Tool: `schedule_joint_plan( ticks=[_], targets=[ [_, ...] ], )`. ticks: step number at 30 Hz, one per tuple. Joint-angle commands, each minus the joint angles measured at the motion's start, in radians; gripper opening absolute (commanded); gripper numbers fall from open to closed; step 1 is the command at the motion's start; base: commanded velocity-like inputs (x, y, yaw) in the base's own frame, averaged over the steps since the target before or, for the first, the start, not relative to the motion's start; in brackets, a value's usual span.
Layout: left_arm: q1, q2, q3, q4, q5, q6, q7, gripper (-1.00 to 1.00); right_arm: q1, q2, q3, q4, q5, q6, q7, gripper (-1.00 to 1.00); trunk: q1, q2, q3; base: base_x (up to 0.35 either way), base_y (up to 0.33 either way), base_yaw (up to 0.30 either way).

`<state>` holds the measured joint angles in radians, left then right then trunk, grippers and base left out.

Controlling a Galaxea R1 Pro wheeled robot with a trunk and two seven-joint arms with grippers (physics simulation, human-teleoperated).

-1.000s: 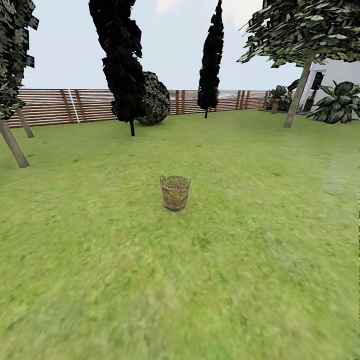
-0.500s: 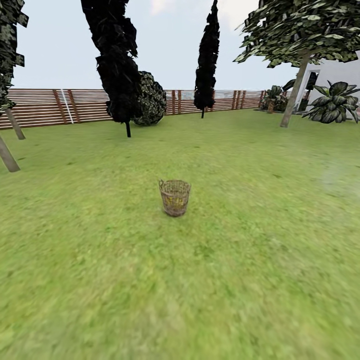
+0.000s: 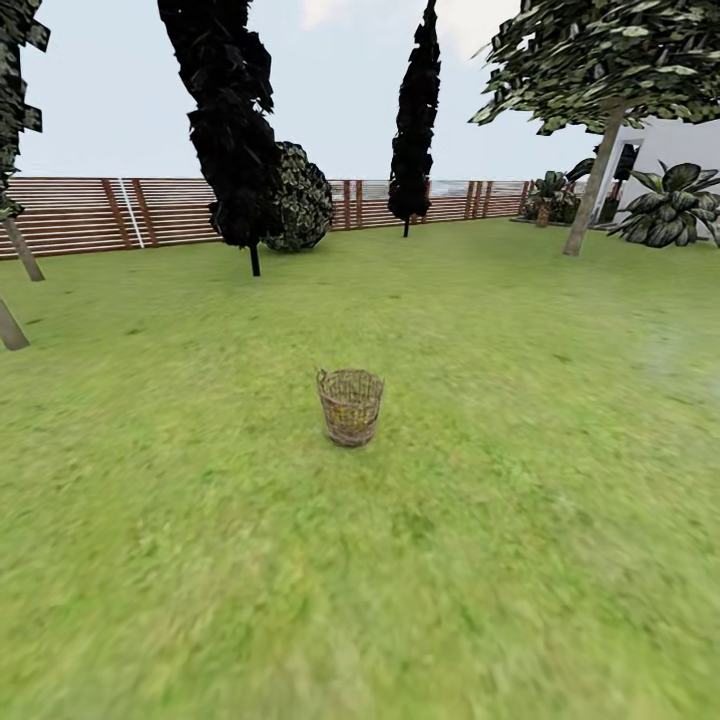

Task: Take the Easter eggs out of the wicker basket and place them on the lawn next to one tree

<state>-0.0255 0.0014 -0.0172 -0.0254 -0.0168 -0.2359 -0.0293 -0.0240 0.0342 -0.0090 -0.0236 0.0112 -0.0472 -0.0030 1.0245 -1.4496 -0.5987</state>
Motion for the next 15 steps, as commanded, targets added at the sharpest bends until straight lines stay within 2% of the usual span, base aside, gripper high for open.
schedule_joint_plan(
  ticks=[1,15],
  targets=[
    [-0.001,0.000,-0.001,0.001,-0.002,-0.003,-0.001,1.00,-0.001,0.000,-0.001,0.001,0.001,-0.003,-0.001,1.00,0.001,0.000,-0.001,0.326,0.001,0.000],
    [-0.001,0.000,-0.001,0.001,-0.002,-0.006,-0.001,1.00,-0.001,0.000,-0.002,0.001,0.000,-0.002,-0.001,1.00,0.001,0.000,-0.001,0.326,0.000,0.000]
  ],
)
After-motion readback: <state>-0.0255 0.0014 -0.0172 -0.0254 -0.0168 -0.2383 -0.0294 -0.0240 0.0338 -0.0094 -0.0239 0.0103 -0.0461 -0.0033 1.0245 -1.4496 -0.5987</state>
